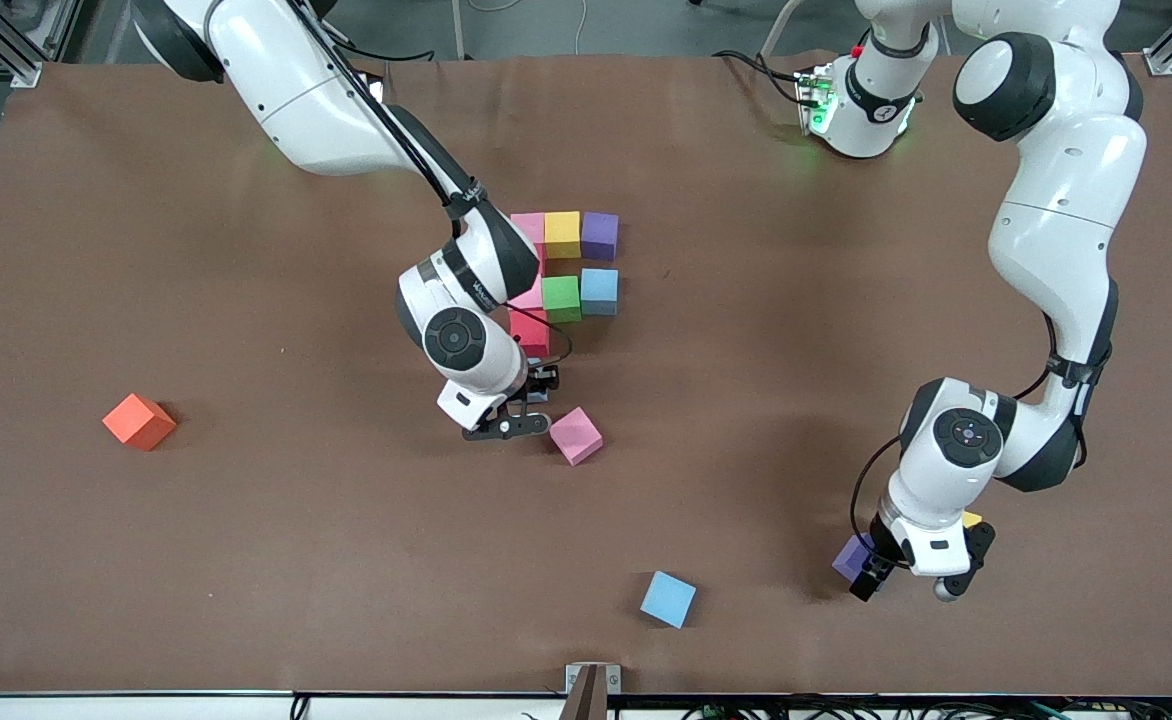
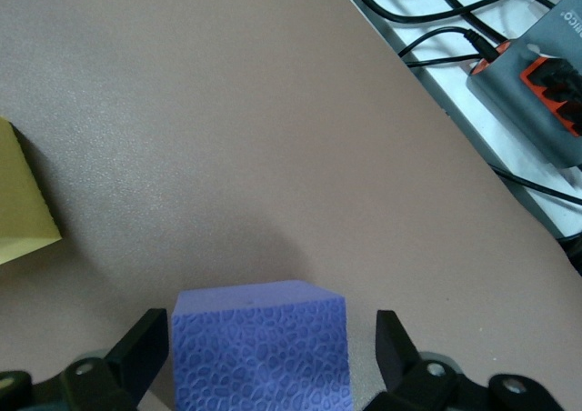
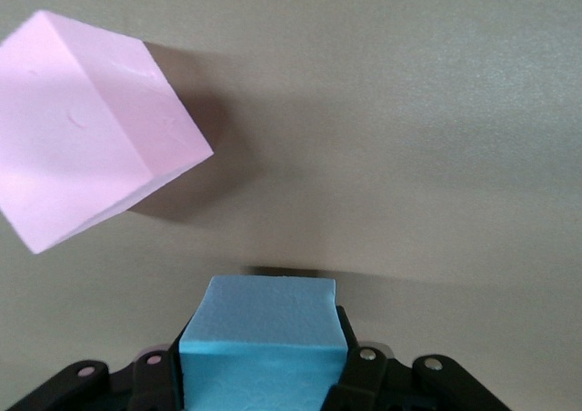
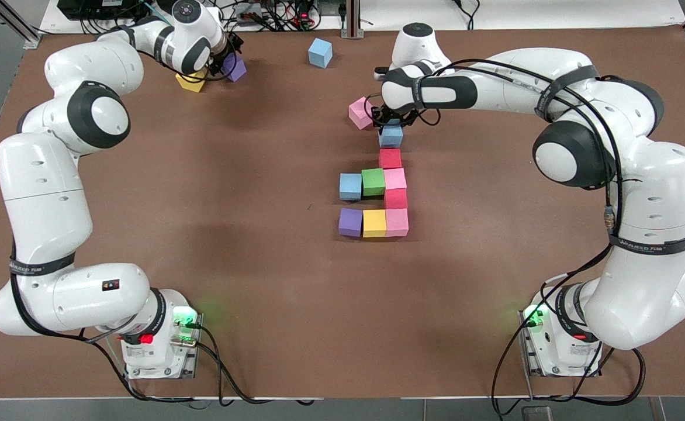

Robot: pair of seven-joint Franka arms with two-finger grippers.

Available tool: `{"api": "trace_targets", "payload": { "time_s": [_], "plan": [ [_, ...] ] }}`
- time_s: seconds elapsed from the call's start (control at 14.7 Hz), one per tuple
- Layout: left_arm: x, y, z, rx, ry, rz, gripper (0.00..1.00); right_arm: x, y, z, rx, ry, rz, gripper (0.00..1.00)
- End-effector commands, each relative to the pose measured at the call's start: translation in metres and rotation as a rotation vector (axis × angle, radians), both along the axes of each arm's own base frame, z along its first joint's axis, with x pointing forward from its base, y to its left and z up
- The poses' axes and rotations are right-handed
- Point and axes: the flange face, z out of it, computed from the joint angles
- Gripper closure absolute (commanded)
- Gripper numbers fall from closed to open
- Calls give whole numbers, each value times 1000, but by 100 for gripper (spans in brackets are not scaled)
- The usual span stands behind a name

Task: Arrange 11 blocks into digit 3
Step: 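Carry blue to the column with the right gripper while the left gripper grasps purple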

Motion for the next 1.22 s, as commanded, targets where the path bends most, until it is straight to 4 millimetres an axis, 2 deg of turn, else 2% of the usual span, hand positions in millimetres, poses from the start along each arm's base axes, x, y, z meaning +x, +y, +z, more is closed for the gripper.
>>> {"api": "trace_targets", "payload": {
  "time_s": [0.0,0.27,0.41,0.54,0.68,0.75,0.95,1.02,1.16],
  "plan": [
    [7,1,4,-3,-18,-6,17,-8,8,-6,-21,7,-64,73],
    [7,2,5,-1,-18,-5,80,-16,10,-11,-33,17,-62,73],
    [7,4,11,7,-13,-2,98,-16,6,-13,-39,16,-64,73],
    [8,11,30,18,24,31,100,-16,6,-13,-46,13,-58,72],
    [3,6,59,25,105,79,100,-16,6,-12,-46,11,-57,72],
    [-1,-4,73,0,144,98,99,-15,5,-13,-47,11,-58,72],
    [-15,-27,96,-32,199,234,99,-16,5,-13,-47,11,-34,70],
    [-23,-53,105,-41,210,285,99,-17,5,-13,-45,12,-20,70],
    [-39,-90,105,-38,249,388,99,-19,4,-13,-49,17,-18,70]
  ]
}}
